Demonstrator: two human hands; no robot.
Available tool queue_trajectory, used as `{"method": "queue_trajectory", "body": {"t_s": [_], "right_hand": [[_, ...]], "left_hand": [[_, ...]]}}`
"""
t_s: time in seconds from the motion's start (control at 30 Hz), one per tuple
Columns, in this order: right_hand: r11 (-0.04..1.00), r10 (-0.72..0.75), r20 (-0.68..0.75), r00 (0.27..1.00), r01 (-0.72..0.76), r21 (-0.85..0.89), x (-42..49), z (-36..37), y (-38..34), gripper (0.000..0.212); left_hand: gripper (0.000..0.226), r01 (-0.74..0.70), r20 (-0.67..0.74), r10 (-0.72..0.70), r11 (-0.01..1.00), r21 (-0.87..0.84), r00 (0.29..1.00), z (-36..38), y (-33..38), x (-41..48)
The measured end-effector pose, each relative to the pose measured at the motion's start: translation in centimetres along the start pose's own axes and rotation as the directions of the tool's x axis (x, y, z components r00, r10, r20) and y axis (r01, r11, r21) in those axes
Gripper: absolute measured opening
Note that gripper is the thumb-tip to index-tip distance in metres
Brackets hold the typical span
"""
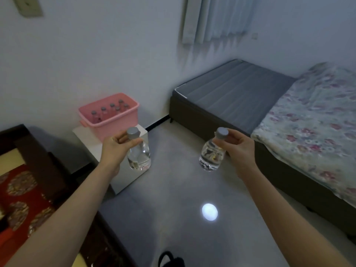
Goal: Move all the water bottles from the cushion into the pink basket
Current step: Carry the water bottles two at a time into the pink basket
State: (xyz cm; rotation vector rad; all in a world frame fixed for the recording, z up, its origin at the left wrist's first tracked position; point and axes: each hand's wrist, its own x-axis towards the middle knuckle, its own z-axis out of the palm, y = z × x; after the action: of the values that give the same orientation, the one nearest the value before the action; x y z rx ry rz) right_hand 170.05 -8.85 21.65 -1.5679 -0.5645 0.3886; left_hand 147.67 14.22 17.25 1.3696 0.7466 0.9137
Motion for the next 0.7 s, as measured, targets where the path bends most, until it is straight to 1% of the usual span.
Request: {"method": "queue_trajectory", "body": {"t_s": [0.13, 0.23, 0.33, 0.43, 0.57, 0.7], "right_hand": [[0.999, 0.016, 0.036, 0.999, -0.017, 0.031, 6.4, 3.5, 0.2, 0.038], [0.999, 0.007, 0.108, 0.994, -0.011, 0.036, 11.4, 6.7, -0.1, 0.035], [0.996, 0.009, 0.166, 0.986, -0.025, 0.090, 16.2, 10.3, 0.1, 0.037], [0.996, 0.005, 0.238, 0.971, -0.026, 0.084, 20.7, 14.1, 0.6, 0.039], [0.997, -0.007, 0.332, 0.943, -0.019, 0.074, 27.2, 19.4, 1.9, 0.042], [0.993, -0.034, 0.409, 0.912, -0.014, 0.115, 33.2, 24.8, 2.9, 0.044]], "left_hand": [[0.032, -0.014, -0.018, 0.015, 1.000, 0.003, 1.000, -1.1, -0.1, 6.0], [0.042, -0.041, -0.066, 0.042, 0.999, 0.010, 0.997, -2.0, 0.3, 10.0], [0.048, -0.012, -0.123, 0.014, 1.000, 0.013, 0.992, -3.5, 0.5, 14.0], [0.057, 0.027, -0.163, -0.027, 1.000, -0.005, 0.986, -5.3, 0.1, 17.8], [0.068, 0.024, -0.212, -0.025, 1.000, -0.007, 0.977, -6.9, -0.8, 22.9], [0.069, 0.037, -0.261, -0.030, 0.999, 0.023, 0.965, -8.3, -1.8, 28.0]]}}
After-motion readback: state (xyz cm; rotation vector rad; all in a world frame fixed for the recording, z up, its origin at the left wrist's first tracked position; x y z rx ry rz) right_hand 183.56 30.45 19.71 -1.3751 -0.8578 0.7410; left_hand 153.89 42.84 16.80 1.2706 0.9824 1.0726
